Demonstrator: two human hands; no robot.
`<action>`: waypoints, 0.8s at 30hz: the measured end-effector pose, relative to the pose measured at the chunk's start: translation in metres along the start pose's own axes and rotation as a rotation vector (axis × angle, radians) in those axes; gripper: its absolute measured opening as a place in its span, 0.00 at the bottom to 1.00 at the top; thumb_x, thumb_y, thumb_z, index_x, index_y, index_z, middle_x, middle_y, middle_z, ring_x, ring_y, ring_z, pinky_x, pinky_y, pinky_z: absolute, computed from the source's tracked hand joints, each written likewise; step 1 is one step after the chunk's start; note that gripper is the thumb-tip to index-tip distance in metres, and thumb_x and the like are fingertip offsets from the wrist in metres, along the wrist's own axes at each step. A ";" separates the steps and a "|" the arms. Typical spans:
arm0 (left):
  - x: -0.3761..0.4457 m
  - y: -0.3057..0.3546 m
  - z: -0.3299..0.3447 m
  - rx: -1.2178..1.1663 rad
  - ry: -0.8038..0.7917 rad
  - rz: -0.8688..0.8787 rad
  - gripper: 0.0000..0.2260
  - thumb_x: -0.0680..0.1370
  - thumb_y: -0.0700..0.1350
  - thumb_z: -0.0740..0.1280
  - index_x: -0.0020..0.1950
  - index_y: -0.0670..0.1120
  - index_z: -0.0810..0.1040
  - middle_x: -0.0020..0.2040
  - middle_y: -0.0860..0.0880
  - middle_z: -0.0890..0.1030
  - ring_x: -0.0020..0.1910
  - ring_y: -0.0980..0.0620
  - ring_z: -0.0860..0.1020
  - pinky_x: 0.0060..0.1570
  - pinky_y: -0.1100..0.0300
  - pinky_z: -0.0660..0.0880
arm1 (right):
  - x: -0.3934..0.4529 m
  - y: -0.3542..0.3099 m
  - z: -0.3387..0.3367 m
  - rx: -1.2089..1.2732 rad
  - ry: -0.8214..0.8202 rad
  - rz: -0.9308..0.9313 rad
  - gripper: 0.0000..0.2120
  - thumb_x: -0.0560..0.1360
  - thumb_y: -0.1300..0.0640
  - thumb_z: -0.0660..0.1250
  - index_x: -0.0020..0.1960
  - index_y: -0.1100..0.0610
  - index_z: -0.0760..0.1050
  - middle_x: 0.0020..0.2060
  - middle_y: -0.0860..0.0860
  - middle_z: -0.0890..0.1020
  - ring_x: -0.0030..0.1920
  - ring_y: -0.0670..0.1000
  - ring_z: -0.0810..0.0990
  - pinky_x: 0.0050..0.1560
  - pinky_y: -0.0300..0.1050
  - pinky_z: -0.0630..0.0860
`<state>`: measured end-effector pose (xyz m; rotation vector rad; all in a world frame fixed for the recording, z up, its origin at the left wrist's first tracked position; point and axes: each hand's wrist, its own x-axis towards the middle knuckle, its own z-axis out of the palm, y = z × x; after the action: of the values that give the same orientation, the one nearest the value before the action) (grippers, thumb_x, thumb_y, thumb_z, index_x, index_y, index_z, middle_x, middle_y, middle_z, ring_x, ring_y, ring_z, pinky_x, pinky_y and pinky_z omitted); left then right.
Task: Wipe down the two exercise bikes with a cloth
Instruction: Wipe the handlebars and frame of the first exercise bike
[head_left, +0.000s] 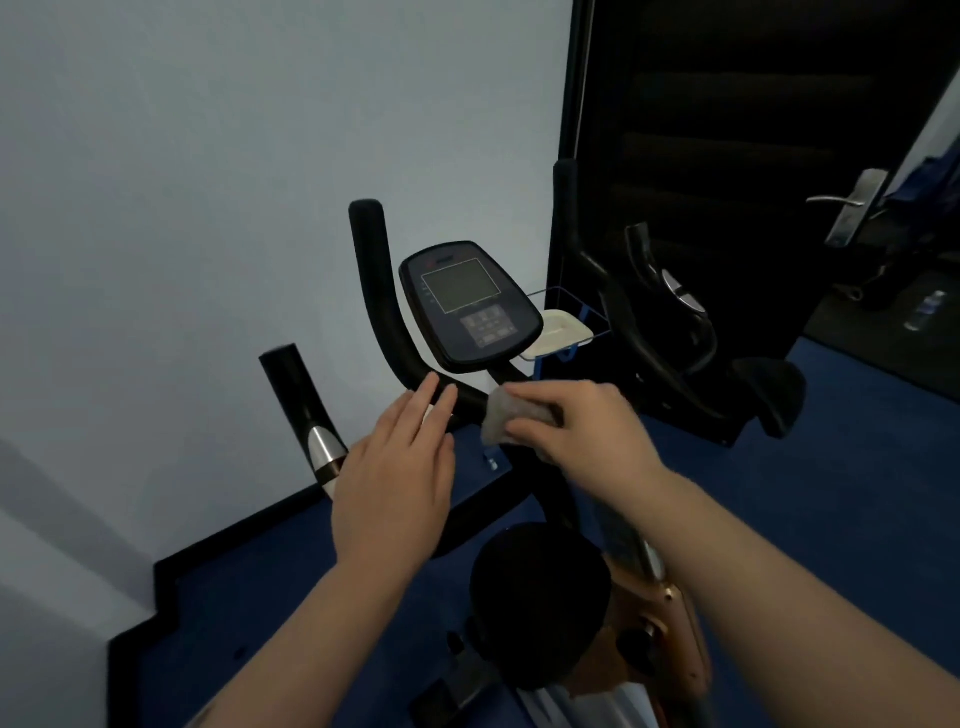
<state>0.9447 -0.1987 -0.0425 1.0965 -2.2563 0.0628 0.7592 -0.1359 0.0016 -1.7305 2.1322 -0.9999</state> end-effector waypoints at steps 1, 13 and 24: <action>0.000 0.000 -0.001 -0.002 -0.010 -0.012 0.21 0.81 0.48 0.58 0.75 0.50 0.68 0.76 0.53 0.66 0.70 0.50 0.71 0.56 0.50 0.76 | 0.000 -0.002 0.006 0.032 0.007 0.002 0.20 0.74 0.49 0.72 0.65 0.42 0.76 0.54 0.44 0.83 0.55 0.45 0.79 0.56 0.43 0.75; -0.001 0.001 0.000 0.005 -0.016 -0.071 0.20 0.82 0.52 0.57 0.73 0.50 0.71 0.75 0.56 0.66 0.63 0.52 0.76 0.50 0.52 0.77 | -0.001 0.006 0.014 0.111 0.068 0.071 0.18 0.72 0.45 0.72 0.62 0.39 0.78 0.49 0.42 0.83 0.51 0.44 0.80 0.48 0.38 0.73; -0.001 0.003 -0.001 0.031 -0.018 -0.088 0.19 0.81 0.51 0.59 0.72 0.50 0.72 0.75 0.55 0.68 0.61 0.50 0.78 0.46 0.51 0.78 | 0.004 0.002 0.017 0.247 0.090 0.073 0.18 0.69 0.48 0.76 0.59 0.40 0.80 0.48 0.42 0.84 0.49 0.42 0.81 0.53 0.46 0.78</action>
<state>0.9441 -0.1957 -0.0416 1.2163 -2.2268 0.0517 0.7660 -0.1457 -0.0110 -1.5084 2.0070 -1.2814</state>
